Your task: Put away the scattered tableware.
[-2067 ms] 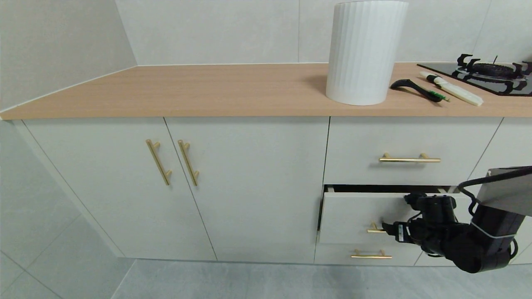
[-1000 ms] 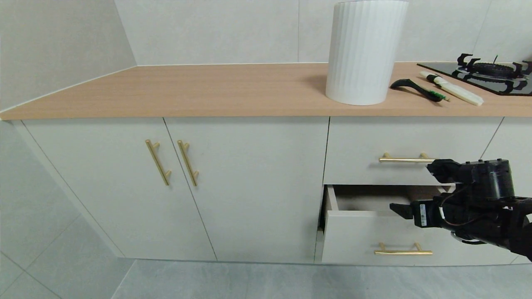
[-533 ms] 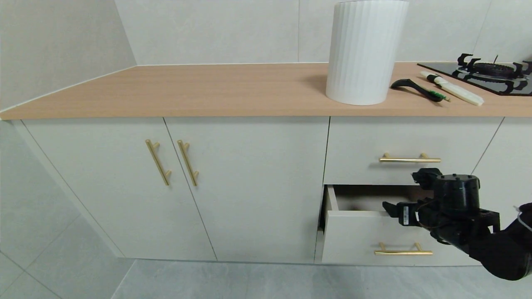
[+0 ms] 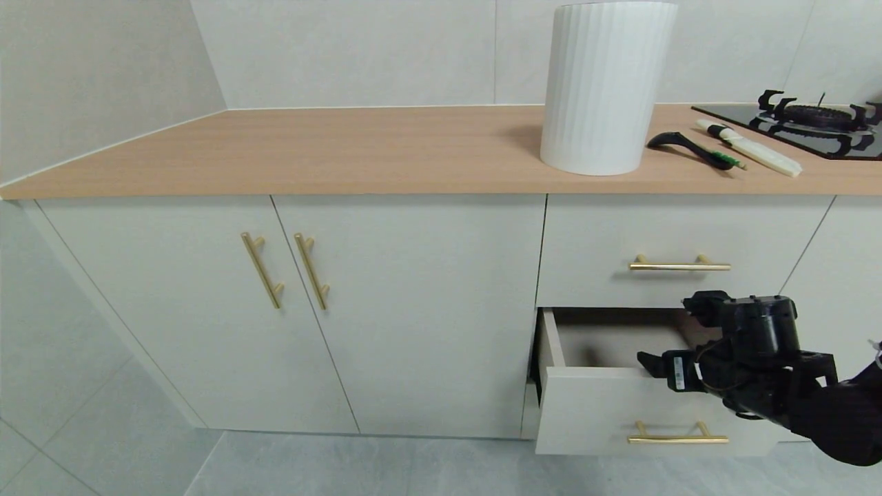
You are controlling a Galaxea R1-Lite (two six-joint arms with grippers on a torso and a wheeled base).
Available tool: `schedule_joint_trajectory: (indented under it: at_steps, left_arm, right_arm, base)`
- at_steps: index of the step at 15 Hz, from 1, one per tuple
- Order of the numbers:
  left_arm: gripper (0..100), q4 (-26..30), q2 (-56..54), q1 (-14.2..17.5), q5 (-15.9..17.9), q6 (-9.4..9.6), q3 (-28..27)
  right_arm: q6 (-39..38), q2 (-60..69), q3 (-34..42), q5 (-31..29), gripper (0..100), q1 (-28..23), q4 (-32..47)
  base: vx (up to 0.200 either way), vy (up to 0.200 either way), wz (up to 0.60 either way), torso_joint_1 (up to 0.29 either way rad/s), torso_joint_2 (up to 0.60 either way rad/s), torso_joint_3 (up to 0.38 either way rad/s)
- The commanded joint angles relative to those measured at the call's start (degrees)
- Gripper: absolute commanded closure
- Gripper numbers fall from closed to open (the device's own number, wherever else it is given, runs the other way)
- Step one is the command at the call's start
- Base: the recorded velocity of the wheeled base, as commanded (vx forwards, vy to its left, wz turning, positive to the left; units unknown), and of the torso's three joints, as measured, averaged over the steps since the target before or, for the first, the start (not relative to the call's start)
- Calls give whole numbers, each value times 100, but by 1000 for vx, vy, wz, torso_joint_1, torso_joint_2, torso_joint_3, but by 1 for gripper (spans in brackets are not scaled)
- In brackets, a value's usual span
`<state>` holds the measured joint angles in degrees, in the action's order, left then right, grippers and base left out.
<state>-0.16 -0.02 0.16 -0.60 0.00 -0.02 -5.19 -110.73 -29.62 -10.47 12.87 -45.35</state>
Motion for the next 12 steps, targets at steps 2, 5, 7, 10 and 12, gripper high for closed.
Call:
schedule_joint_trajectory:
  at_steps: [2, 5, 7, 10, 12]
  left_arm:
    - [0, -2, 2, 2, -2, 0, 2]
    - [0, -2, 2, 2, -2, 0, 2]
    - [0, -2, 2, 2, -2, 0, 2]
    - [0, -2, 2, 2, -2, 0, 2]
    - [0, -2, 2, 2, -2, 0, 2]
  right_arm:
    - [10, 675, -70, 168, 0, 5, 615]
    - [18, 1018, -167, 212, 0, 13, 1265]
    - [36, 1220, -254, 247, 0, 119, 1837]
    - [27, 1396, -439, 300, 0, 268, 2654]
    - [27, 1334, -421, 318, 0, 339, 2698]
  base:
    - [0, 0, 0, 0, 0, 0]
    - [0, 0, 0, 0, 0, 0]
    - [0, 0, 0, 0, 0, 0]
    - [0, 0, 0, 0, 0, 0]
    - [0, 0, 0, 0, 0, 0]
